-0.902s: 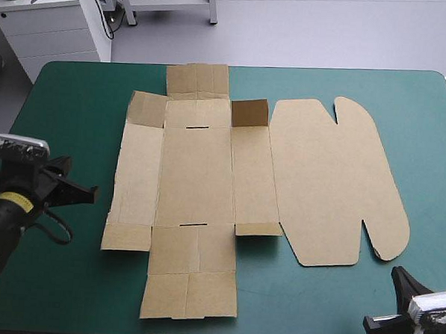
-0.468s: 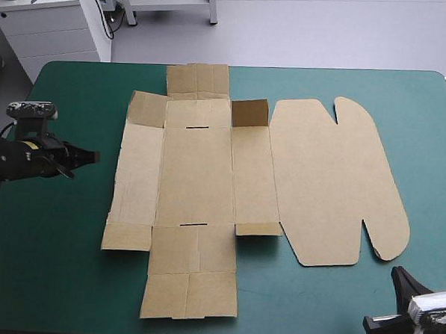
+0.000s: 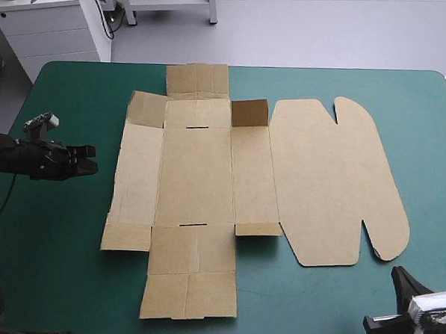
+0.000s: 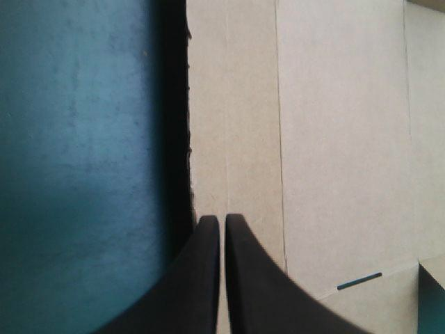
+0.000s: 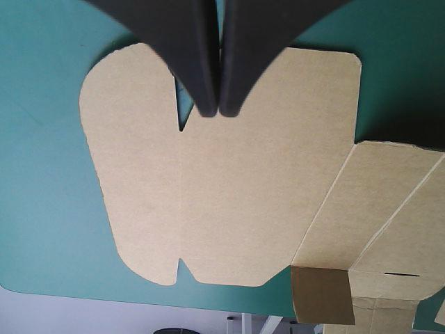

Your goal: Fold the box

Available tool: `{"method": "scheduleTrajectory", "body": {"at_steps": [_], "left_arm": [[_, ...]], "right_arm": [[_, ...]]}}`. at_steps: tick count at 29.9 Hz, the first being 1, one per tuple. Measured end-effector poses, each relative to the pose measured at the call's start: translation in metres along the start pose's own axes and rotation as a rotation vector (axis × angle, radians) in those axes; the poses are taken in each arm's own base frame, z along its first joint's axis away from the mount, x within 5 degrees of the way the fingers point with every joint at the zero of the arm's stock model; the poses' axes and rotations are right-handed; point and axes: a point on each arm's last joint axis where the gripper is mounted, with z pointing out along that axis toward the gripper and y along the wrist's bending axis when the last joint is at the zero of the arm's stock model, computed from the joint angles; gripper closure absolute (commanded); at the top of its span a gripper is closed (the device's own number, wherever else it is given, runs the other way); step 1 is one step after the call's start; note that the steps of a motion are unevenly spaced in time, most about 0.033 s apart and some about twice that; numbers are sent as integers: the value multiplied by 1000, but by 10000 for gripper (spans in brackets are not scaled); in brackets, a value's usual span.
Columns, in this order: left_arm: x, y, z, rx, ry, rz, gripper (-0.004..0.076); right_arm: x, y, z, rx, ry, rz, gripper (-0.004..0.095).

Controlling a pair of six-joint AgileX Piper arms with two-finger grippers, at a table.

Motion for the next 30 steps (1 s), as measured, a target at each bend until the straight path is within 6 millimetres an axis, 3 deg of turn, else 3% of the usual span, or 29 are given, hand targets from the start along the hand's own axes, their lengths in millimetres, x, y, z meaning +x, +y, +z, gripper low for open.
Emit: {"method": "scheduleTrajectory", "body": {"at_steps": [16, 18, 25, 30], "left_arm": [[6, 10, 17, -17, 137, 14, 696], [8, 6, 22, -39, 159, 50, 655], [18, -4, 43, -116, 267, 220, 371], [18, -3, 50, -130, 274, 160, 344]], "right_arm": [[0, 0, 0, 0, 0, 0, 927], [0, 0, 0, 0, 0, 0, 927], [0, 0, 0, 0, 0, 0, 927], [0, 0, 0, 0, 0, 0, 927]]}}
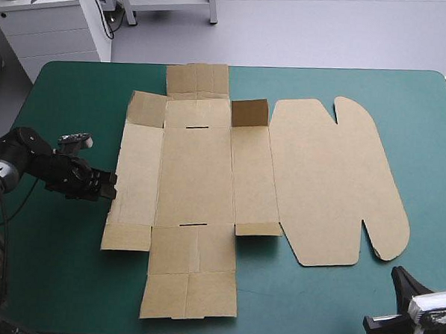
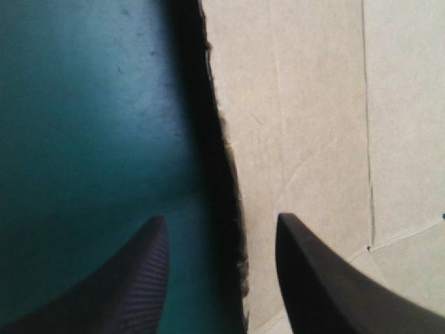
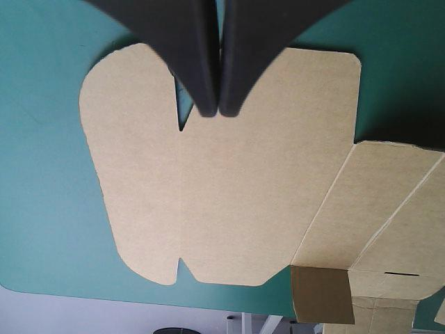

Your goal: Fold the box

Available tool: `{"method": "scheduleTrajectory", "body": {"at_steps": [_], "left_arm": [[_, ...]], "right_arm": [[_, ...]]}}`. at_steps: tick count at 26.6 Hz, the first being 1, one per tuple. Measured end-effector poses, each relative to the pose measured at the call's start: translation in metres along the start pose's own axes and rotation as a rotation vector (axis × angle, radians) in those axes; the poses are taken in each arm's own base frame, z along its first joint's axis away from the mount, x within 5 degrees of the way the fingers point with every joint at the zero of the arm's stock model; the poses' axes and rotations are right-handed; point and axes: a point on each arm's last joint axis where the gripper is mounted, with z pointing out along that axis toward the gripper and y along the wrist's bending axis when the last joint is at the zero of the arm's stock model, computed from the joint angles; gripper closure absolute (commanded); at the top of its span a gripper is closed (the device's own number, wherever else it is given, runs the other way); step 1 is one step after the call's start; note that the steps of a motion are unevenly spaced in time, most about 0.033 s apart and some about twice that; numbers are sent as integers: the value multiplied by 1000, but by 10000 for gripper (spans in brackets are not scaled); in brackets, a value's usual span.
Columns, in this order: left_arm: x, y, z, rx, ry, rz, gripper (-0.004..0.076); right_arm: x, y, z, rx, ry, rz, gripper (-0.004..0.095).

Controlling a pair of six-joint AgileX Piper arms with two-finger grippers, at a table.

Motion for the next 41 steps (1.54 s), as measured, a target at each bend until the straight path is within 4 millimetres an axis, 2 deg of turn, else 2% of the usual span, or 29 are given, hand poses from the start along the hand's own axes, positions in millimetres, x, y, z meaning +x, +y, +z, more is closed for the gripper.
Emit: {"method": "scheduleTrajectory", "body": {"at_steps": [11, 19, 21, 25, 41], "left_arm": [[-10, -3, 14, 124, -34, -136, 344], [-13, -6, 33, 147, 20, -137, 372], [-13, -6, 36, 148, 26, -135, 449], [-13, -6, 37, 146, 28, -134, 729], [-14, -9, 34, 169, 25, -144, 730]], "right_arm": [[0, 0, 0, 0, -1, 0, 927], [0, 0, 0, 0, -1, 0, 927], [0, 0, 0, 0, -1, 0, 927], [0, 0, 0, 0, -1, 0, 927], [0, 0, 0, 0, -1, 0, 927]]}}
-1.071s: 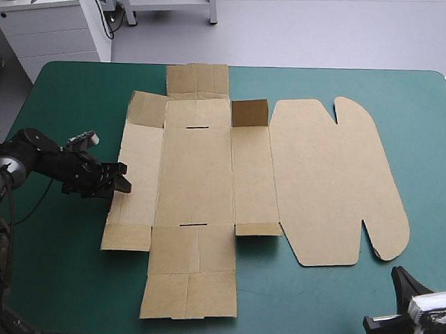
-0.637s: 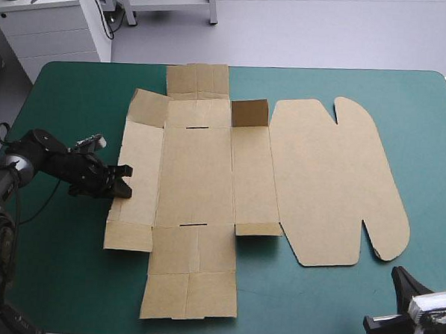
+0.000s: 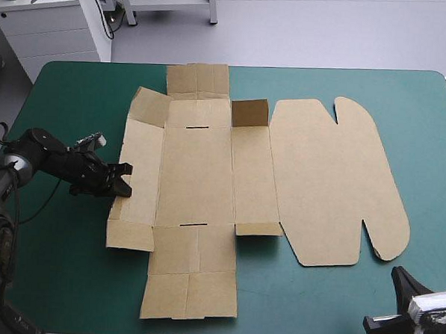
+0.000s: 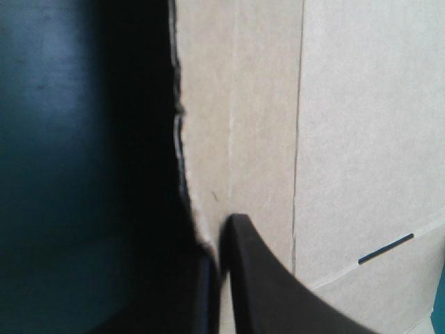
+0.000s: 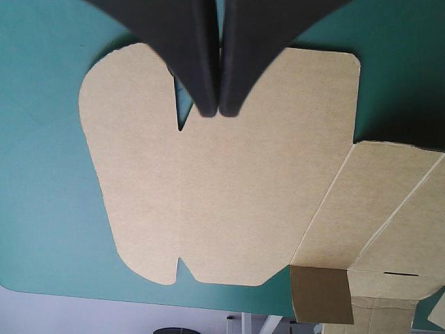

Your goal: Fold the box

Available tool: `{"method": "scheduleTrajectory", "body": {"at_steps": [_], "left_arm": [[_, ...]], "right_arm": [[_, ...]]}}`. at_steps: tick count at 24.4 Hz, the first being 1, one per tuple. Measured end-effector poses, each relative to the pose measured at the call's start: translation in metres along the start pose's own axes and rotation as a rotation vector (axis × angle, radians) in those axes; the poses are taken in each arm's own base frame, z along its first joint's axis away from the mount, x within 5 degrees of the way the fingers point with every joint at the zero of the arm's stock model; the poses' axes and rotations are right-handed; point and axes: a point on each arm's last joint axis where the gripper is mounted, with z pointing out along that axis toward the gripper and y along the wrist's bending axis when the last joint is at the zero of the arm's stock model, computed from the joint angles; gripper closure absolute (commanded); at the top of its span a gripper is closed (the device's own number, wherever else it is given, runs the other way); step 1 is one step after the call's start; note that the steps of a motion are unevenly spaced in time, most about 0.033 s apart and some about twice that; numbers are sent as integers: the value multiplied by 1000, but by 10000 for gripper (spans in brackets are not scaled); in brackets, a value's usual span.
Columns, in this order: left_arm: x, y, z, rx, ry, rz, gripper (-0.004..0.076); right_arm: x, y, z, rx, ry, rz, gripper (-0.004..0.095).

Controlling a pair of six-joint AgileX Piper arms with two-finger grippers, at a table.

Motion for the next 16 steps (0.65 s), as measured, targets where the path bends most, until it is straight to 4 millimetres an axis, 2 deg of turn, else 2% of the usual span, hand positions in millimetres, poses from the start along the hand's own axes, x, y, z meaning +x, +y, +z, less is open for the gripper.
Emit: {"method": "scheduleTrajectory", "body": {"at_steps": [2, 3, 5, 6, 7, 9, 11, 16], "left_arm": [[0, 0, 0, 0, 0, -1, 703], [0, 0, 0, 1, 1, -1, 634], [0, 0, 0, 1, 5, 25, 558], [0, 0, 0, -2, 6, 33, 502], [0, 0, 0, -6, 5, 40, 389], [0, 1, 1, -12, 11, 51, 241], [1, 2, 2, -11, 13, 45, 196], [1, 2, 2, -12, 12, 9, 190]], "right_arm": [[0, 0, 0, 0, 0, 0, 927], [0, 0, 0, 0, 0, 0, 927], [0, 0, 0, 0, 0, 0, 927], [0, 0, 0, 0, 0, 0, 927], [0, 0, 0, 0, 0, 0, 927], [0, 0, 0, 0, 0, 0, 927], [0, 0, 0, 0, 0, 0, 927], [0, 0, 0, 0, 0, 0, 927]]}}
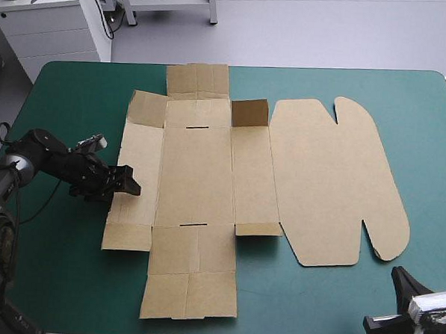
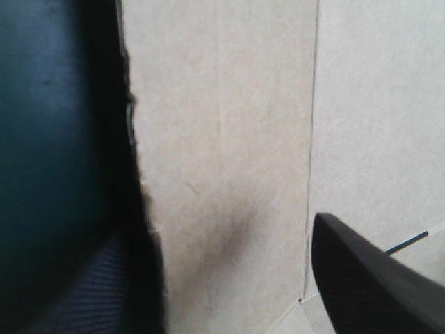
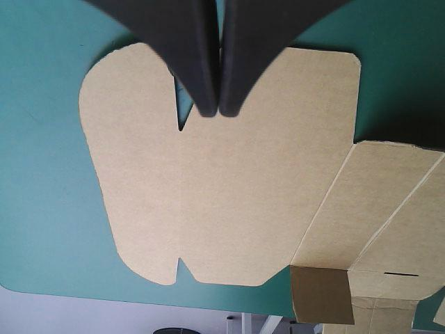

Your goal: Fold the box

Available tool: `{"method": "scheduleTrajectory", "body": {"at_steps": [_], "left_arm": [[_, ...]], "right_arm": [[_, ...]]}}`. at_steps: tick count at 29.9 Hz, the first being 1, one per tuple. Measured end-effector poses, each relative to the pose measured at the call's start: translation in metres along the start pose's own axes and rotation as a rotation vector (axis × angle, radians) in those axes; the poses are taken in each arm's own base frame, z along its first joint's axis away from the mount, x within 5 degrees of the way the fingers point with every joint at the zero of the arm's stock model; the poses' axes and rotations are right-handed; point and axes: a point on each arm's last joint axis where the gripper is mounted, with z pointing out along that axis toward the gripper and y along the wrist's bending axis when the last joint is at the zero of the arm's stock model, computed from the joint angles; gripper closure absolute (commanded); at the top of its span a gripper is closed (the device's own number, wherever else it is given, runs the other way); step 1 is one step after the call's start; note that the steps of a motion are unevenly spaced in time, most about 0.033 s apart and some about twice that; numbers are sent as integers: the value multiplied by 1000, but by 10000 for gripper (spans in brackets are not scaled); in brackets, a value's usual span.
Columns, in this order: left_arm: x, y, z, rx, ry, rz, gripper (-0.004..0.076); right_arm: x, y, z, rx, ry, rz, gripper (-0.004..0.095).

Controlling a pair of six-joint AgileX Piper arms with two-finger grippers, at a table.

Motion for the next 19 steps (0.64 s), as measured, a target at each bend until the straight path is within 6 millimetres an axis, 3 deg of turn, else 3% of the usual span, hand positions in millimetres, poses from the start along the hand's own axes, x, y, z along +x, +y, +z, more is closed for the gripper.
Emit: {"method": "scheduleTrajectory", "body": {"at_steps": [7, 14, 19], "left_arm": [[-3, -5, 1, 58, -25, -41, 192], [-5, -17, 23, 113, 38, -41, 210], [-5, -23, 30, 126, 53, -33, 419]], "right_arm": [[0, 0, 0, 0, 0, 0, 927], [0, 0, 0, 0, 0, 0, 927], [0, 0, 0, 0, 0, 0, 927]]}}
